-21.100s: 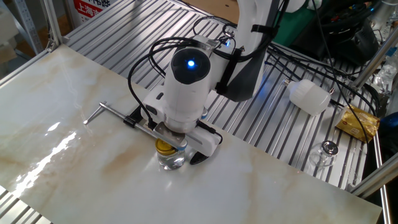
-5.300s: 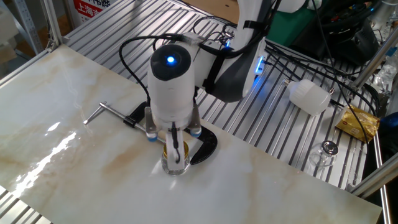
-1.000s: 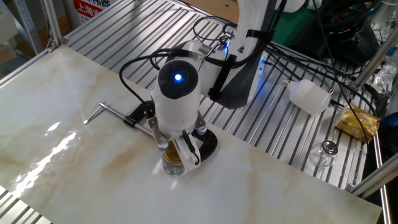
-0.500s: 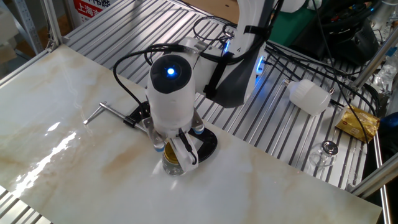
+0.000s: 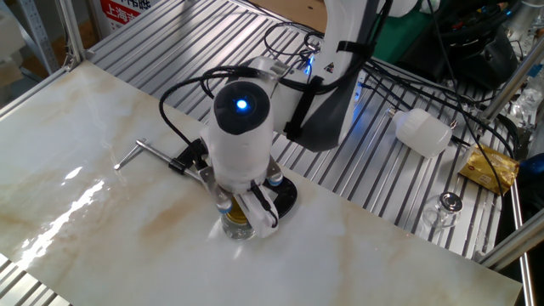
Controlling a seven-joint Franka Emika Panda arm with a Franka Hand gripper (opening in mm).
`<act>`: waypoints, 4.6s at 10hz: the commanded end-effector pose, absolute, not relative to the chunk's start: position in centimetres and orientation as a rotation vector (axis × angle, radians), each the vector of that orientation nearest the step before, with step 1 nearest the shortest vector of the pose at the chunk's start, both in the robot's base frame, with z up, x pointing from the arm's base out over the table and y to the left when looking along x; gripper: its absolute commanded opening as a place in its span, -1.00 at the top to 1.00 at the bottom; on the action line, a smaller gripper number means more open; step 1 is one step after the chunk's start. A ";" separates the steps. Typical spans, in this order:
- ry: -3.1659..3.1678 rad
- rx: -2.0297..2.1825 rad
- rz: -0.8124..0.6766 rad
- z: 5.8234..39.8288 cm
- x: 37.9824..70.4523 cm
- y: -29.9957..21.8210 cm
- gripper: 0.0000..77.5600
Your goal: Screw the lid onto the jar
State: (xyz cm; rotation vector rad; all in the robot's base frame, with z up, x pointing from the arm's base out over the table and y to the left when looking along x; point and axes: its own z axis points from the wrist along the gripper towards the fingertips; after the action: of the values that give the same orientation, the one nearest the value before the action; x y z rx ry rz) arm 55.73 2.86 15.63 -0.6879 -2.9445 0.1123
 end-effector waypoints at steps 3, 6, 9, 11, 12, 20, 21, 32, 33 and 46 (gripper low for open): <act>-2.974 -0.623 0.141 14.7 54.7 3.2 -0.99; -2.976 -0.613 0.136 14.6 54.7 3.2 -0.99; -3.016 -0.603 0.106 14.3 54.3 3.2 -0.99; -3.018 -0.594 0.103 14.3 54.2 3.2 -0.99; -3.020 -0.589 0.104 14.2 54.1 3.0 -0.99; -3.020 -0.594 0.036 14.0 54.0 2.3 -0.99; -3.021 -0.593 0.029 14.0 54.0 2.4 -0.99; -3.039 -0.608 0.032 13.8 54.1 3.1 -0.99; -3.040 -0.612 0.033 13.9 54.0 3.2 -0.99; -3.023 -0.816 0.055 14.1 53.8 3.3 0.97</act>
State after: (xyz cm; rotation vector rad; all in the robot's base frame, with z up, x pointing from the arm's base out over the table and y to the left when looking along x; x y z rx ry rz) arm 53.98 3.12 13.86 -0.6187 -3.0391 0.0355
